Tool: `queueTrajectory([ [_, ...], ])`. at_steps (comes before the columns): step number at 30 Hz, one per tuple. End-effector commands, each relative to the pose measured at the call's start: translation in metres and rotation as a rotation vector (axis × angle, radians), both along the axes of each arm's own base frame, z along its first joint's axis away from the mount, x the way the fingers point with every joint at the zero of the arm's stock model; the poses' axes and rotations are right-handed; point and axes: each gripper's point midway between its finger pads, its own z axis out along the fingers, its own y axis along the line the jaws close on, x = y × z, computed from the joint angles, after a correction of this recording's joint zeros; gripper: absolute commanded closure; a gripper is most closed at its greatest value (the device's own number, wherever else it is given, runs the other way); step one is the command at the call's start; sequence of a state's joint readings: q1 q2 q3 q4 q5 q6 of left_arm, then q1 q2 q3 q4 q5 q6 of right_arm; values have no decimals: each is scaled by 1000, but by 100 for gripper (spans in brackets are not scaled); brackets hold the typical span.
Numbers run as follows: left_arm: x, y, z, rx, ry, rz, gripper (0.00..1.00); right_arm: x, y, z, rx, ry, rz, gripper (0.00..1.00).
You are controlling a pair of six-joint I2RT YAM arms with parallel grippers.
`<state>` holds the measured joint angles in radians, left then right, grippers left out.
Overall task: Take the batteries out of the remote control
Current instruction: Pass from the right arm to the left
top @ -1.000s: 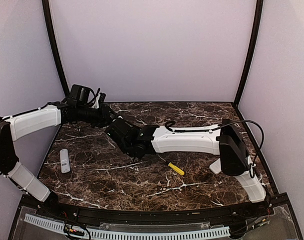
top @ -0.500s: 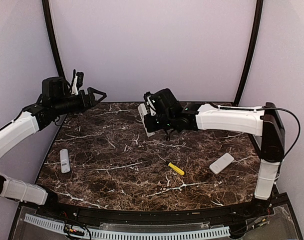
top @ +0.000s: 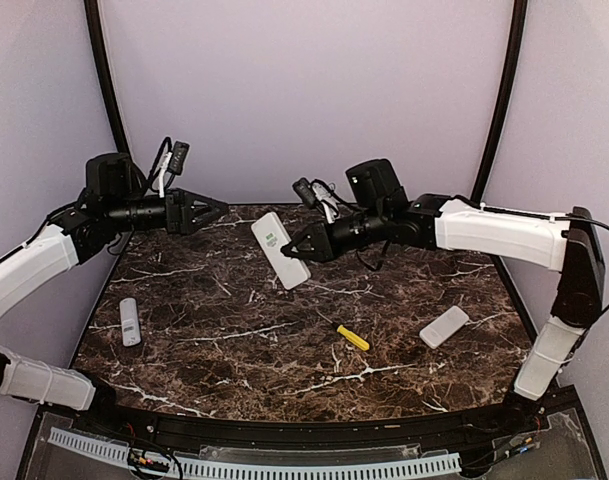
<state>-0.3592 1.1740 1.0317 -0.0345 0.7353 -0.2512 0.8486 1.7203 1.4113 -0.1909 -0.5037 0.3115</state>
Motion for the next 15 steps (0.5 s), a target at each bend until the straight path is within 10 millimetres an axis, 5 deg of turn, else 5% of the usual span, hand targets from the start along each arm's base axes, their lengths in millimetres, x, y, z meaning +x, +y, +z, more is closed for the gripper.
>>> queueTrajectory([
  [1, -19, -9, 6, 14, -32, -97, 3, -32, 3, 46, 124, 7, 173, 100],
  [12, -48, -43, -7, -5, 66, -313, 3, -67, 12, 64, 198, 82, 373, 100],
  [15, -59, -53, -8, -14, 86, -381, 10, -71, 12, 63, 189, 98, 403, 100],
])
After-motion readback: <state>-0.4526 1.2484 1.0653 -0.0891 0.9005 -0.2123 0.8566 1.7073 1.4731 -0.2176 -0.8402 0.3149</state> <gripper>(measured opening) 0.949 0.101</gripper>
